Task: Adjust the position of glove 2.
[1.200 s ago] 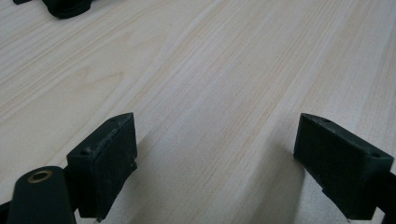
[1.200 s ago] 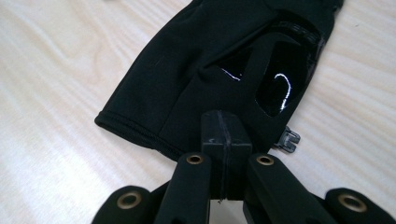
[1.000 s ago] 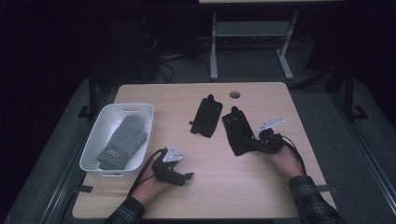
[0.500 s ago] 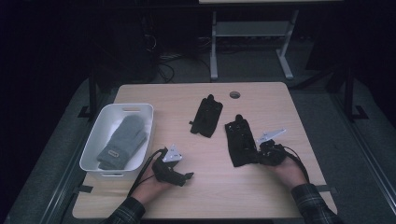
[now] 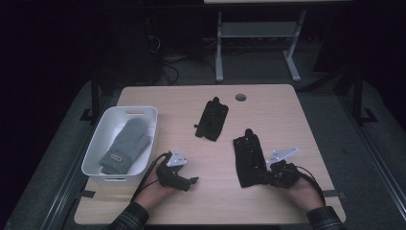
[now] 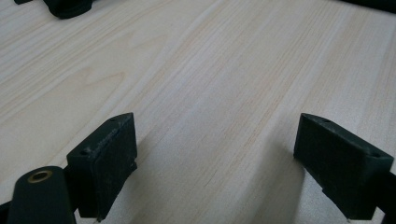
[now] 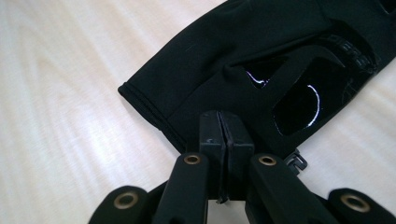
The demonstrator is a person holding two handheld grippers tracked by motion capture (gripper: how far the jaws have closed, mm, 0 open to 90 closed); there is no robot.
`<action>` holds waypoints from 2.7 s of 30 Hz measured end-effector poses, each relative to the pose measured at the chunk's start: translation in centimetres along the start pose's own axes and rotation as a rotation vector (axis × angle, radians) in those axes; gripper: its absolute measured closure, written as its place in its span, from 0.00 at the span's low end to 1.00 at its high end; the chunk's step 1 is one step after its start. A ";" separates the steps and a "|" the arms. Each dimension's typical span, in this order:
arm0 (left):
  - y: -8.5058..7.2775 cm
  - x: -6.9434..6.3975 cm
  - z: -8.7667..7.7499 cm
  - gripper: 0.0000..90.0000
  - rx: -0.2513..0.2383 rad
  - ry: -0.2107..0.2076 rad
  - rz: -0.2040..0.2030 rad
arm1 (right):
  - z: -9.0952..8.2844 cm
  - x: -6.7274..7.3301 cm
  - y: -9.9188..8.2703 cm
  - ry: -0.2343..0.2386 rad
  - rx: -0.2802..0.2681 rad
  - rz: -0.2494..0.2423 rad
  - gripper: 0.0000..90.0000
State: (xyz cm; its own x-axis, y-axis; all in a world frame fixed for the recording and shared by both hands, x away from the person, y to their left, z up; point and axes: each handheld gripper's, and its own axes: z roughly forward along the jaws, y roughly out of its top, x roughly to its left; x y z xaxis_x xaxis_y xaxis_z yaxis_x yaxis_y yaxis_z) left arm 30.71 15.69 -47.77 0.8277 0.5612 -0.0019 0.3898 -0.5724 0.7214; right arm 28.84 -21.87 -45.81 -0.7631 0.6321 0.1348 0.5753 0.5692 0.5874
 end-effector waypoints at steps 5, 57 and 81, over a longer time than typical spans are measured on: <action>0.0 0.0 0.0 0.14 -0.005 -0.001 -0.005 | -0.4 1.2 -0.6 0.009 0.009 -0.021 0.98; 0.0 0.0 0.0 0.14 -0.001 0.000 0.000 | -0.7 -2.1 1.2 -0.096 -0.148 -0.035 0.58; 2.8 0.5 -0.1 0.55 0.044 0.014 -0.067 | -0.6 -8.0 -3.2 -0.249 -0.195 0.131 0.15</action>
State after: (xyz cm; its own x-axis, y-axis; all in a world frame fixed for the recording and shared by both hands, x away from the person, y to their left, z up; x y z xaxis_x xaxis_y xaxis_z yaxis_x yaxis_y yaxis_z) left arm 32.16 14.47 -45.69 0.7936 0.6072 -0.0393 0.4616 -0.5587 0.6891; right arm 32.91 -29.05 -48.30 -0.5770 0.8160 0.0341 0.5780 0.3785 0.7230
